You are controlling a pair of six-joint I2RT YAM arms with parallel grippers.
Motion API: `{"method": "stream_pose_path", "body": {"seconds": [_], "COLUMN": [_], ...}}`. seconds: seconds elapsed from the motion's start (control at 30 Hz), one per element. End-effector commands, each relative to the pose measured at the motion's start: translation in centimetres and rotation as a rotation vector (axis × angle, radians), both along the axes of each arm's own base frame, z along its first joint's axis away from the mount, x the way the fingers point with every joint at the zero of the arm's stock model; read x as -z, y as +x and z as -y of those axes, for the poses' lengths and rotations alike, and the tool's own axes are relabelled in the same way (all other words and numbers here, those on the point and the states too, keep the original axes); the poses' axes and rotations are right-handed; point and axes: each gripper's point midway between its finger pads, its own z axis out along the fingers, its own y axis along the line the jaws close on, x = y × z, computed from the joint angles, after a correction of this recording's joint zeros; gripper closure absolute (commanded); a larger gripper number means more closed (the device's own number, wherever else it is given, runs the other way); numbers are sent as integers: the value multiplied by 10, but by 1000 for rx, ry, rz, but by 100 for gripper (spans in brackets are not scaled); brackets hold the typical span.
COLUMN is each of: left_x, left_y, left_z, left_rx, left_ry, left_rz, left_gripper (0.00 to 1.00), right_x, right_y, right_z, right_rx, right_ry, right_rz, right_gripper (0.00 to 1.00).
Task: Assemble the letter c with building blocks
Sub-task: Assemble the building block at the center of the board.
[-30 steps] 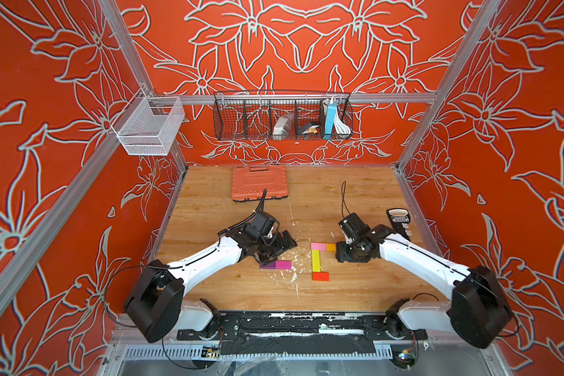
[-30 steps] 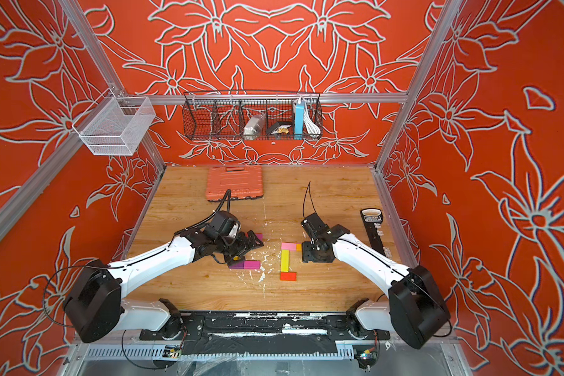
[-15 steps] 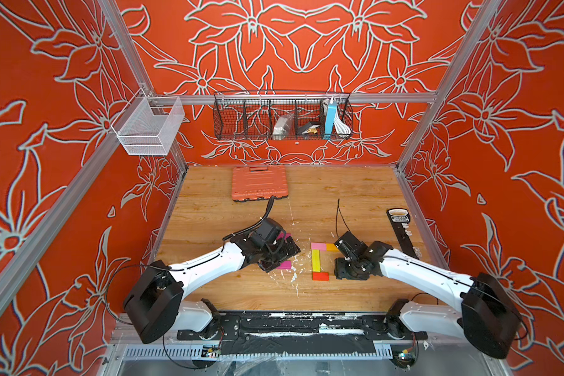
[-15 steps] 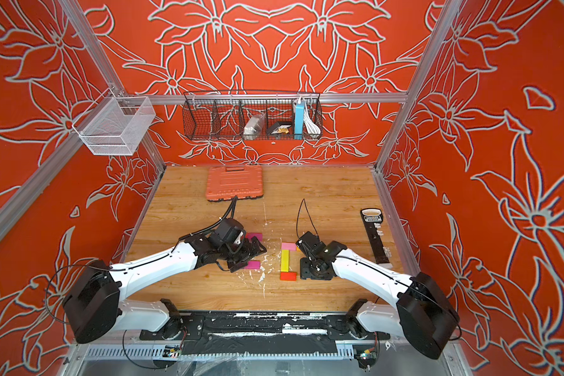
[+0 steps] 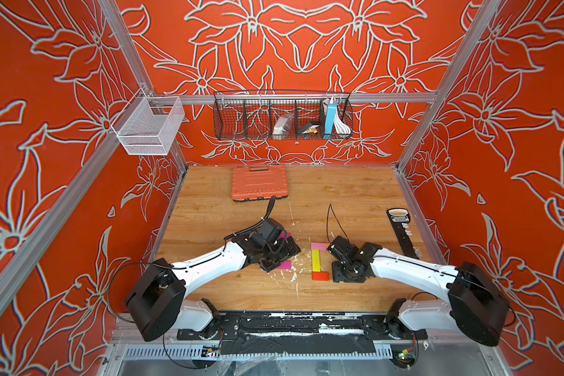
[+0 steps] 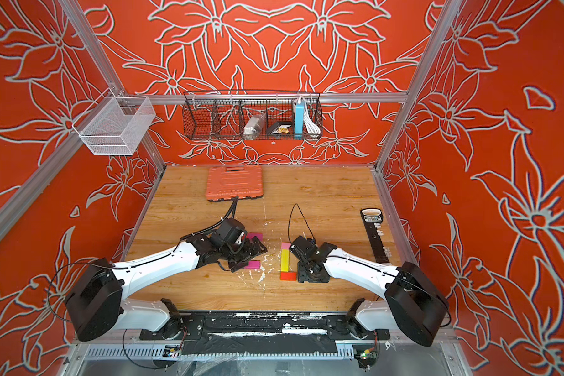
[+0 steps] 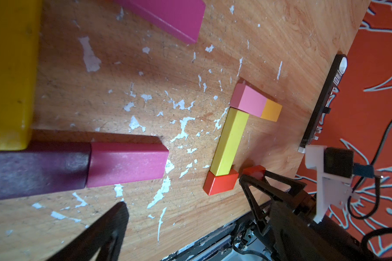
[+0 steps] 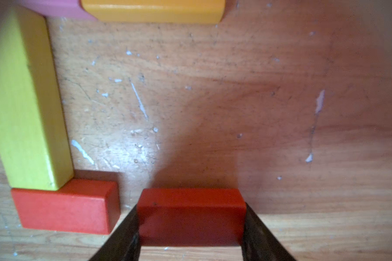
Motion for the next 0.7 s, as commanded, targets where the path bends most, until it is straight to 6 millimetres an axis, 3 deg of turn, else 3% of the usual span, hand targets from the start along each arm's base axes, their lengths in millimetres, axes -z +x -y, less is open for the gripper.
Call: {"method": "stream_pose_path", "body": {"seconds": [0.0,0.4,0.67], "left_x": [-5,-3,-5], "left_y": [4,4,4], "left_z": [5,8,10], "left_rx": [1,2,12], "left_ry": [-7,-9,-14], "left_rz": [15,11,17], "left_gripper": [2,2,2], "right_x": [0,-3,-30], "right_y": [4,0,1], "right_z": [0,-2,10], "right_rx": [11,8,63], "right_ry": [-17,-8,35], "right_rz": [18,13,91], "right_gripper": [37,24,13]}}
